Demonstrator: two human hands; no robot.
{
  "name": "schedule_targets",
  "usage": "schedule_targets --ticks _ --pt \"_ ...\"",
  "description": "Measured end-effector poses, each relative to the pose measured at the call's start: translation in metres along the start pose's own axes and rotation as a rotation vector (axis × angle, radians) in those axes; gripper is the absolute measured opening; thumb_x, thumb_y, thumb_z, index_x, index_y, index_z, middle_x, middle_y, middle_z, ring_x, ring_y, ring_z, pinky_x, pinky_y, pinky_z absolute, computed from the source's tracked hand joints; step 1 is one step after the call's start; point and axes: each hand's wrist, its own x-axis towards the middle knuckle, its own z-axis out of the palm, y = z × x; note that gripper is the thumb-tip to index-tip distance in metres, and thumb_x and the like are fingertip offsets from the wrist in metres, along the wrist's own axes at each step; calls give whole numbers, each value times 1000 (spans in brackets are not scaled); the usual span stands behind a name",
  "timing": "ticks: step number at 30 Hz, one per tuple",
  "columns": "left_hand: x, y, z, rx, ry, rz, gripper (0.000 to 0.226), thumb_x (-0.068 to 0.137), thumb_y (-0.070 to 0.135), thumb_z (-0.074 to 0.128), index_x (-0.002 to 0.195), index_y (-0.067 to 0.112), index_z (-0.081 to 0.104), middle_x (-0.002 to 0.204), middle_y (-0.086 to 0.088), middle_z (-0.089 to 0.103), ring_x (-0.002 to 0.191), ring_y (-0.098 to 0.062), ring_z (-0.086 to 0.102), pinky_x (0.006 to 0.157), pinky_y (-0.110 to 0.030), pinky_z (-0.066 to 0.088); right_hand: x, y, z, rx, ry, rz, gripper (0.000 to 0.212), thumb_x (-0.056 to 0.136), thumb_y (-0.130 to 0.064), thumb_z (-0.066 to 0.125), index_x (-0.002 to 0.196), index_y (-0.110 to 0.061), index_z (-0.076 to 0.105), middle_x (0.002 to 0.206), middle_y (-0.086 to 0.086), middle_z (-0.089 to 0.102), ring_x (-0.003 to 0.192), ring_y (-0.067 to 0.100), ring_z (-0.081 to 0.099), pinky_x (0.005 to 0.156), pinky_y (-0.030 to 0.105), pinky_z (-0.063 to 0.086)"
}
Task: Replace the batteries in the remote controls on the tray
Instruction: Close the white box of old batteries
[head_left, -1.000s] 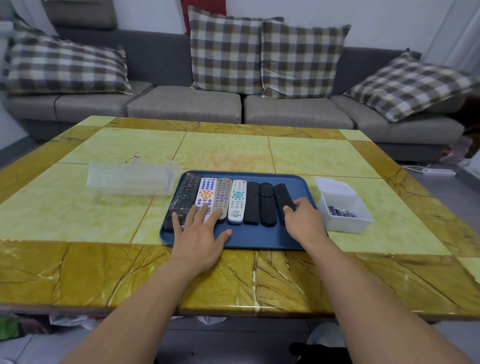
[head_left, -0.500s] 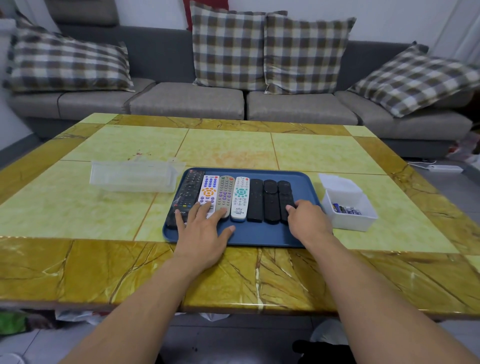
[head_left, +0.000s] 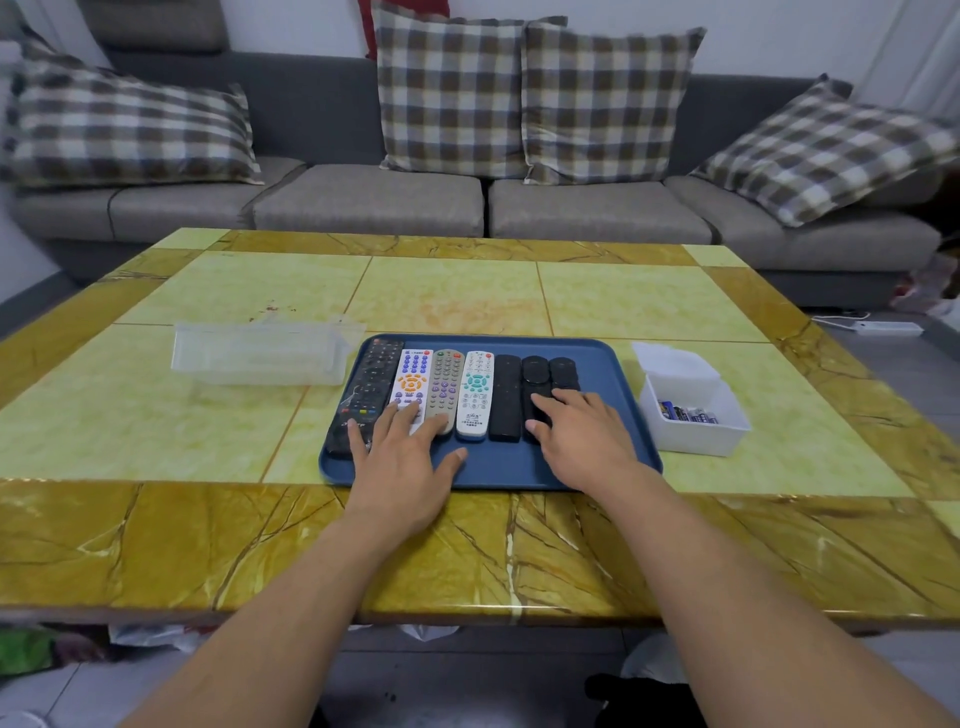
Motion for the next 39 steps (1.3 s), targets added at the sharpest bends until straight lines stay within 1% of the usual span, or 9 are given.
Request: schedule_targets --ticks 4,8,10,13,17,21,25,34,39 --pt "2 3 2 -89 102 61 49 99 50 52 144 29 52 158 0 38 152 -21 19 124 -53 -7 -2 4 -3 93 32 -6 53 104 -45 38 154 -29 33 160 0 32 144 26 28 118 40 23" --pt "8 22 5 -253 210 234 43 98 36 62 138 19 59 148 -1 51 146 -22 35 126 -38 10 -2 31 -17 -20 305 131 53 102 -40 43 152 -26 35 156 2 38 145 25 27 122 41 16" --pt "10 37 8 -305 204 281 41 98 34 63 136 18 60 144 0 53 143 -20 38 122 -29 16 -6 52 -24 -42 360 287 51 101 -39 45 149 -24 40 150 4 45 142 27 32 121 43 16" --pt "12 59 12 -332 143 349 43 98 34 63 138 20 59 145 2 54 143 -17 37 120 -31 26 -19 74 -25 -23 374 368 43 102 -38 41 142 -24 50 141 5 55 134 30 43 118 45 21" --pt "10 96 18 -342 9 468 52 98 36 62 147 25 49 155 6 45 150 -12 25 125 -32 15 -22 105 -35 298 536 444 38 101 -32 48 137 -22 58 138 9 57 127 33 46 106 42 37" --pt "10 130 28 -262 -144 595 64 100 40 58 157 33 31 166 8 25 156 -10 5 127 -35 0 -14 138 -41 787 439 547 45 101 -36 51 143 -19 51 145 9 53 132 28 48 105 38 40" --pt "12 164 38 -223 -234 610 67 100 45 55 159 38 24 169 5 14 156 -13 0 127 -41 1 -11 155 -36 1005 390 541 49 103 -27 50 151 -23 40 144 8 54 124 24 54 102 36 43" --pt "31 180 51 -258 -231 518 46 101 37 56 146 32 50 156 7 45 154 -14 17 127 -39 9 5 169 -37 1134 397 470 25 103 -30 50 121 -21 64 120 1 65 100 18 58 70 24 45" --pt "36 182 52 -285 -208 515 39 100 32 59 140 30 57 150 9 52 151 -14 27 125 -40 17 11 172 -39 1174 389 475 56 101 -8 50 154 -18 32 118 -2 60 99 16 59 77 28 47"
